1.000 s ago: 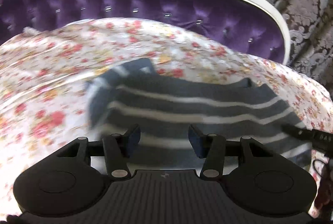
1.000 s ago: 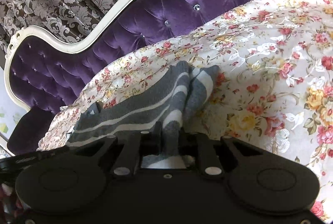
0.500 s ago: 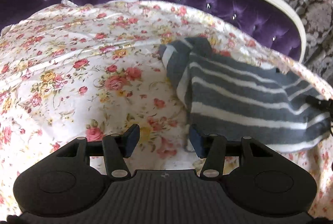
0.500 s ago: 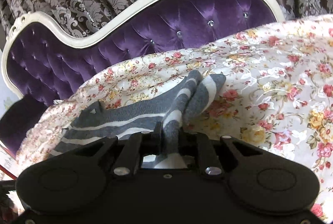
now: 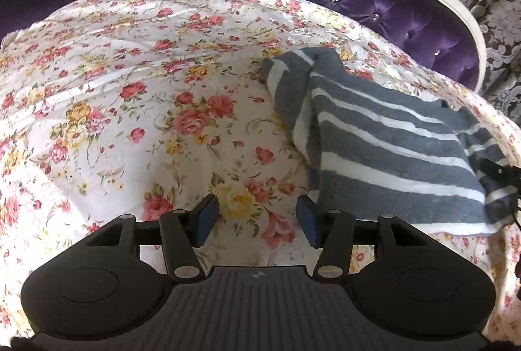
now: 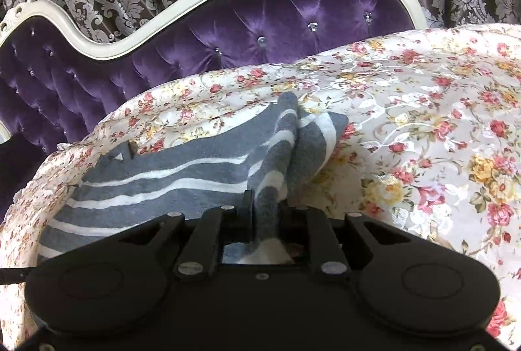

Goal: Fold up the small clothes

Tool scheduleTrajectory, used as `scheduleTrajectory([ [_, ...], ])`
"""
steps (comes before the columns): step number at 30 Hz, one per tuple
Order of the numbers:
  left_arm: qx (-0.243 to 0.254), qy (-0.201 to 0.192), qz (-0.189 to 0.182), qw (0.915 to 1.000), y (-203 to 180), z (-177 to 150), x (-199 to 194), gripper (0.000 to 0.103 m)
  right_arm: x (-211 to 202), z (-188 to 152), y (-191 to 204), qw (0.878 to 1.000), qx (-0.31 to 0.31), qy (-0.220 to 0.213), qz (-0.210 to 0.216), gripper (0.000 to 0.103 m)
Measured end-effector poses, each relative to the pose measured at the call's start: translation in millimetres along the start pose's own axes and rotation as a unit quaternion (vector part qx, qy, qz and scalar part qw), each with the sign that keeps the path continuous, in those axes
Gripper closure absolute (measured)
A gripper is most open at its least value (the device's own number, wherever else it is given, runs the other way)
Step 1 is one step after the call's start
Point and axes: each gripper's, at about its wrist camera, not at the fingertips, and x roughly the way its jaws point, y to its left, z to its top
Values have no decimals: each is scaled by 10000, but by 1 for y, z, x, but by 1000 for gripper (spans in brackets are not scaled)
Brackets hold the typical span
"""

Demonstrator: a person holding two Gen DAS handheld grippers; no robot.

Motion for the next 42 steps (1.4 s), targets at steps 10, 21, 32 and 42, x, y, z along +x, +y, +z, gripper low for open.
scheduleTrajectory([
  [10,321,-4,122,9994,-13,-2,9,30,1,1,0,10000,-1,18,8,81],
  [21,121,13,140,9998,-9,6,3,28,-11,34,32,9995,-298,59,-89,84],
  [32,-145,-16,80,9999,8,12,-14,28,3,51,160,9884,-1418,198,499,86],
  [42,-243,-52,95,9996,18,15,-22,28,46,-1,231,9743,-2009,805,632,86],
])
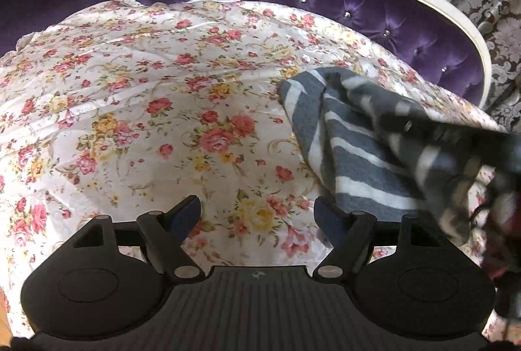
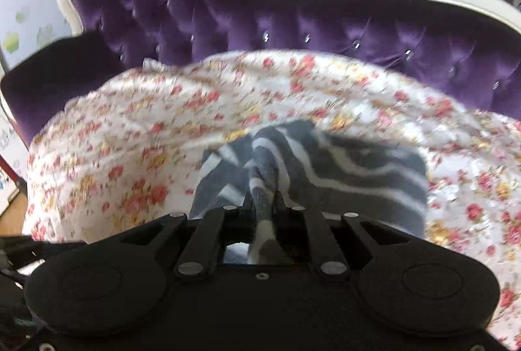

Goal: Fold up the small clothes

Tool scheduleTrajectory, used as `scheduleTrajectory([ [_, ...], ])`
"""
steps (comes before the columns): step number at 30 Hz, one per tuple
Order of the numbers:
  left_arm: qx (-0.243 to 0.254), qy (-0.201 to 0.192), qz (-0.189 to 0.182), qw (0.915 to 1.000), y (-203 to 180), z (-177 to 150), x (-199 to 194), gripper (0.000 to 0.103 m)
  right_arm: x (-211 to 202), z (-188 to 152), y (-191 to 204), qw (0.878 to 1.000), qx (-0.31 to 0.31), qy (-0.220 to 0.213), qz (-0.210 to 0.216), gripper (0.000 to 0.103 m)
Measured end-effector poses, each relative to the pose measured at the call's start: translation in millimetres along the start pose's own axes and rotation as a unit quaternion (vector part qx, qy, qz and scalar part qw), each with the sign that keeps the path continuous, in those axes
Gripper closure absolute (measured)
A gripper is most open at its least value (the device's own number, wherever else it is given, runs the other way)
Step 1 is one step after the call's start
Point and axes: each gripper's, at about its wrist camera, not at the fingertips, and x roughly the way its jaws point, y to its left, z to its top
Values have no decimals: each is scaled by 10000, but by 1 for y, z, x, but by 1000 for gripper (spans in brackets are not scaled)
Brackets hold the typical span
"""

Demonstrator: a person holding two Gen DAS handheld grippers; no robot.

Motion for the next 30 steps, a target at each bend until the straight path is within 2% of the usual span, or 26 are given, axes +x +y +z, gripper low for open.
scheduleTrajectory([
  [8,-364,-103,-1,9993,22,9,-8,28,6,-9,4,9999,152,1,-51,86],
  [15,-464,-145,30,9988,28,11,-11,28,-13,-2,13,9978,309,-589,-8,86],
  [18,-422,-148,57,9990,27,11,-10,28,-1,-5,22,9991,218,-354,66,83],
  [19,-405,-144,63,9991,26,11,-10,28,8,-9,25,9995,154,-232,149,77],
  [21,-370,-148,84,9992,26,10,-9,28,15,-15,25,9980,186,-167,575,70],
  [22,-357,-162,113,9992,27,10,-9,28,14,-19,23,9961,276,-263,796,60],
  [23,-346,-182,141,9991,27,10,-10,28,10,-20,20,9939,342,-364,979,57],
  [26,-343,-255,226,9988,30,11,-11,28,-8,-20,4,9835,630,-675,1556,56],
  [28,-370,-294,218,9986,31,11,-12,28,-26,-17,-10,9801,761,-945,1569,56],
  [30,-420,-324,150,9985,32,11,-12,28,-42,-15,-28,9796,918,-1149,1372,56],
])
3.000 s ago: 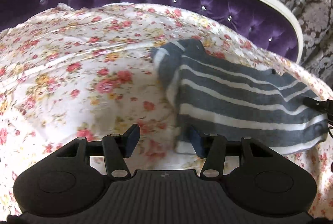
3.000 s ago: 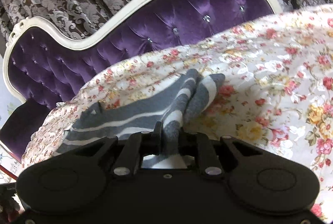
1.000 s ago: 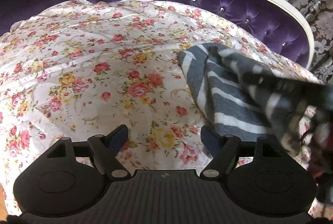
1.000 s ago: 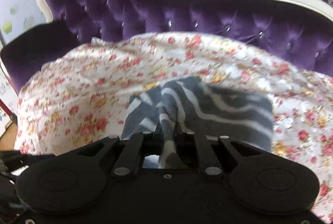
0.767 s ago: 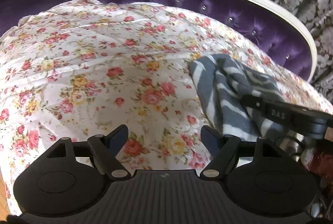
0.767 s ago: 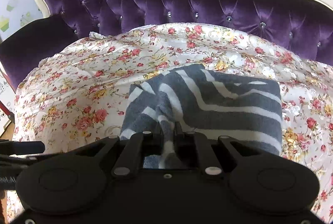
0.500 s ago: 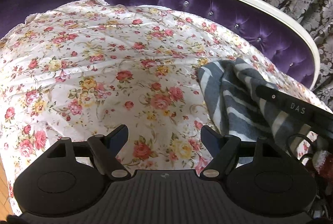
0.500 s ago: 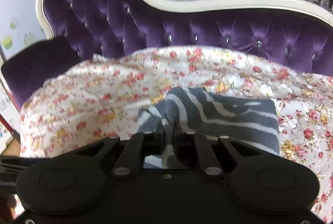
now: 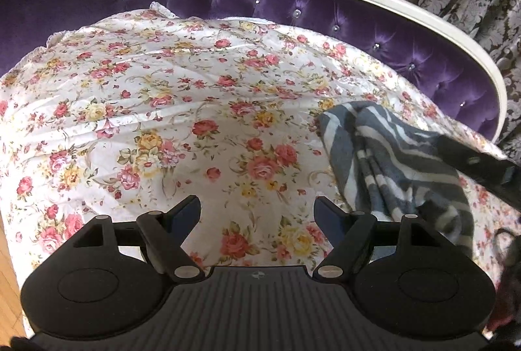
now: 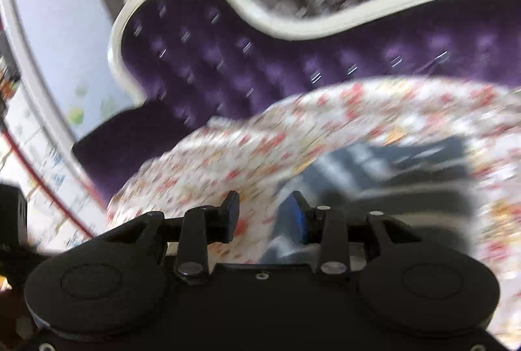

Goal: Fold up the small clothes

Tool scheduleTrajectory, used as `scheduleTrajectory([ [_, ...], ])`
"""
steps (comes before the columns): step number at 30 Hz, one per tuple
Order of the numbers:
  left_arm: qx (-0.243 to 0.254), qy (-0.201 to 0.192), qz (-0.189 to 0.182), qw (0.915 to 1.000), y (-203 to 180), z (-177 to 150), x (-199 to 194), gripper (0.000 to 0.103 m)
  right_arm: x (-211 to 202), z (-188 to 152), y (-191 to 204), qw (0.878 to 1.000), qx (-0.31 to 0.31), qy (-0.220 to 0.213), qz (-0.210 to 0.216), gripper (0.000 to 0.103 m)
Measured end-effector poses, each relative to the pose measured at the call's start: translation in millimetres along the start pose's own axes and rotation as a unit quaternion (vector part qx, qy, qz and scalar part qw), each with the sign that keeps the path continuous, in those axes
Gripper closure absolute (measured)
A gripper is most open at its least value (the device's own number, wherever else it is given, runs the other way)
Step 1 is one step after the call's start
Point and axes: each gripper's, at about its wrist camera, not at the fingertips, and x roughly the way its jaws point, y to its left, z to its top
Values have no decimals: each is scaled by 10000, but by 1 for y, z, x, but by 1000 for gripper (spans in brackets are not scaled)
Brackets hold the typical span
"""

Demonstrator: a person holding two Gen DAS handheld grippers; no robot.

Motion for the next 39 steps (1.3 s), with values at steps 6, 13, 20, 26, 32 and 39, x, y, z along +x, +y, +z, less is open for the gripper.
scheduleTrajectory([
  [6,69,-187,-289,9994,-9,-3,-5,28,-28,0,-29,9978,-83,1,-651,56],
  [13,301,-344,-258,9986,-21,-9,-6,28,-5,-49,7,9908,-1169,471,-490,56],
  [20,685,-442,-752,9938,-34,-16,-11,28,-7,-82,39,9803,-1875,543,296,57],
  [26,928,-447,-1337,9856,-64,-23,-13,28,-42,-63,12,9821,-1849,354,-117,52],
  [32,1678,-203,-1310,9769,-114,-32,2,32,-66,-58,-25,9871,-1461,17,-663,45],
  [39,1154,254,-1541,9810,-118,-27,31,40,-88,-39,-36,9899,-1147,-312,-778,39],
])
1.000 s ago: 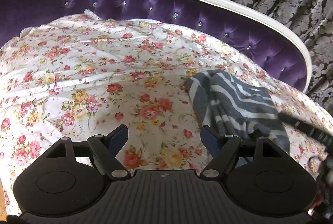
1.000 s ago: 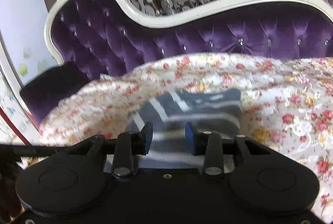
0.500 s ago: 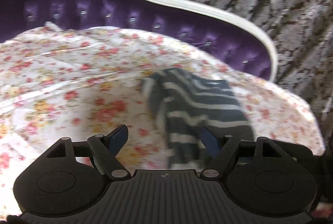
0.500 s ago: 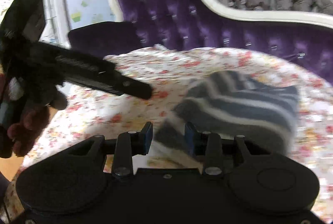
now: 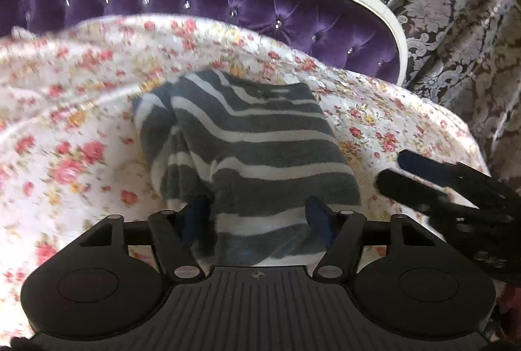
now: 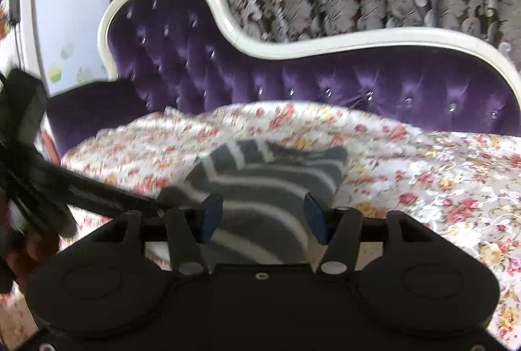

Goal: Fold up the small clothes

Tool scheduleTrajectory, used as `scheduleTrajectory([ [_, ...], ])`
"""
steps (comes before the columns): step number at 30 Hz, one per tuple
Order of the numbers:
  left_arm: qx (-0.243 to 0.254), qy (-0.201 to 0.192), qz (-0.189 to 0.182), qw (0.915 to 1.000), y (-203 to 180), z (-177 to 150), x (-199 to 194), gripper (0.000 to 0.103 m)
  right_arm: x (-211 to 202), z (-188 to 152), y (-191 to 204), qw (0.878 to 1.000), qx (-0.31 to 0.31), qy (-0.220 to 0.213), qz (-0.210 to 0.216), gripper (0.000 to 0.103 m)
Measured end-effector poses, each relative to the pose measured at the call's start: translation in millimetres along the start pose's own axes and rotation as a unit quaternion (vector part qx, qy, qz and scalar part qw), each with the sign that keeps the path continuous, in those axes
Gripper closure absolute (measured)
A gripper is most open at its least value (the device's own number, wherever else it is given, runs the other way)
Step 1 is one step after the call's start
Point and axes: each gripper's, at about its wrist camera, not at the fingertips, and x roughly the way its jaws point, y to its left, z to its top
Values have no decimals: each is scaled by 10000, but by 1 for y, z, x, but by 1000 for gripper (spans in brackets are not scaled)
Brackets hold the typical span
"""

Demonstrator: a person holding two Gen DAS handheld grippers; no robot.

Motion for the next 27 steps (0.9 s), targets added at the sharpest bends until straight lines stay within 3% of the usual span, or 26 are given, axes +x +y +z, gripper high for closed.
scheduleTrajectory([
  [8,-563,70,21,9984,8,20,19,40,-10,8,-25,9986,467,-162,-183,38],
  [9,-636,28,43,9980,9,21,19,46,-11,8,-26,9984,508,-166,-187,38],
  [10,-734,-61,125,9972,10,22,20,72,-11,8,-28,9982,545,-162,-196,38],
  [11,-809,-111,224,9964,10,23,20,87,-11,8,-29,9981,567,-148,-210,38],
  [12,-835,-149,254,9961,11,23,19,93,-11,9,-30,9980,584,-124,-224,39],
  [14,-860,-342,248,9954,14,21,12,93,-9,8,-31,9979,605,-65,-224,39],
  [18,-836,-577,771,9918,23,9,0,93,-5,4,-33,9976,596,153,-325,39],
  [22,-1110,-486,506,9913,45,2,2,93,2,0,-35,9966,619,354,-412,39],
  [27,-662,-395,503,9958,33,7,3,88,19,-7,-25,9965,523,546,-348,39],
])
